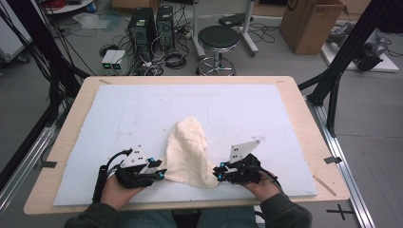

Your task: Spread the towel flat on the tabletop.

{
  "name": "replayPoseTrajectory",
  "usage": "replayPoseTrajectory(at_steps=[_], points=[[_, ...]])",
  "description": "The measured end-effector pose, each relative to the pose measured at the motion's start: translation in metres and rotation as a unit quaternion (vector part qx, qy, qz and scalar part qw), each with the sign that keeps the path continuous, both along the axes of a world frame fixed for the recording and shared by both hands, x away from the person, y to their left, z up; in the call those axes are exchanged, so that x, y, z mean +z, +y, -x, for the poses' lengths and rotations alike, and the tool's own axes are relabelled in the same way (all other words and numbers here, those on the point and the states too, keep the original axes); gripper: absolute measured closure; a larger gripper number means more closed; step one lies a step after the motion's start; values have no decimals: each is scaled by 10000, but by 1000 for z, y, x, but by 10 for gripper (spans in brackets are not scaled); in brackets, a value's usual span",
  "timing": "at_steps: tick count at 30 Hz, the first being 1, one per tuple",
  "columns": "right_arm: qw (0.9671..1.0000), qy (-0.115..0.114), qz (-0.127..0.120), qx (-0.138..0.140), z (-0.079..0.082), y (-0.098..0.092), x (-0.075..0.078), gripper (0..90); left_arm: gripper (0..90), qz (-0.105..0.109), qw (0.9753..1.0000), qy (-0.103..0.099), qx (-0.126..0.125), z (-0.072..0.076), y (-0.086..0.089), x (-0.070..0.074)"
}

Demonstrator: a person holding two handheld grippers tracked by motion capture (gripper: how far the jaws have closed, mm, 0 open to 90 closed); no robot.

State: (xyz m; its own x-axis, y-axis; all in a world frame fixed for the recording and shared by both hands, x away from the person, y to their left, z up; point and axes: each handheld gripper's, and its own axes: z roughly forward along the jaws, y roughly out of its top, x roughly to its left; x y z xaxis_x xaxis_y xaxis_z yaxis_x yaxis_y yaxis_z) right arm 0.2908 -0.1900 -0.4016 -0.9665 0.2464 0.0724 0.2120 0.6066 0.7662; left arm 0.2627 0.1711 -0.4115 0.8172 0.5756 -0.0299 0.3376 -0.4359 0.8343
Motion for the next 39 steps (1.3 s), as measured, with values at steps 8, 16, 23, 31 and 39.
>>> replayPoseTrajectory(at_steps=[8,16,23,31,39], points=[[9977,-125,-108,-652,-44,7,2,698,505,-328,9988,55,362,-26,0,-12],[9903,24,134,-1384,-85,30,-26,597,643,-639,9970,327,281,-37,-5,-25],[9851,163,299,-1684,-98,43,-40,637,795,-637,9973,353,90,-34,-7,-28],[9876,237,283,-1527,-103,53,-39,875,855,-621,9977,240,90,-28,-5,-24],[9863,-67,300,-1619,-100,32,-5,881,858,-419,9989,54,221,-9,12,-11]])
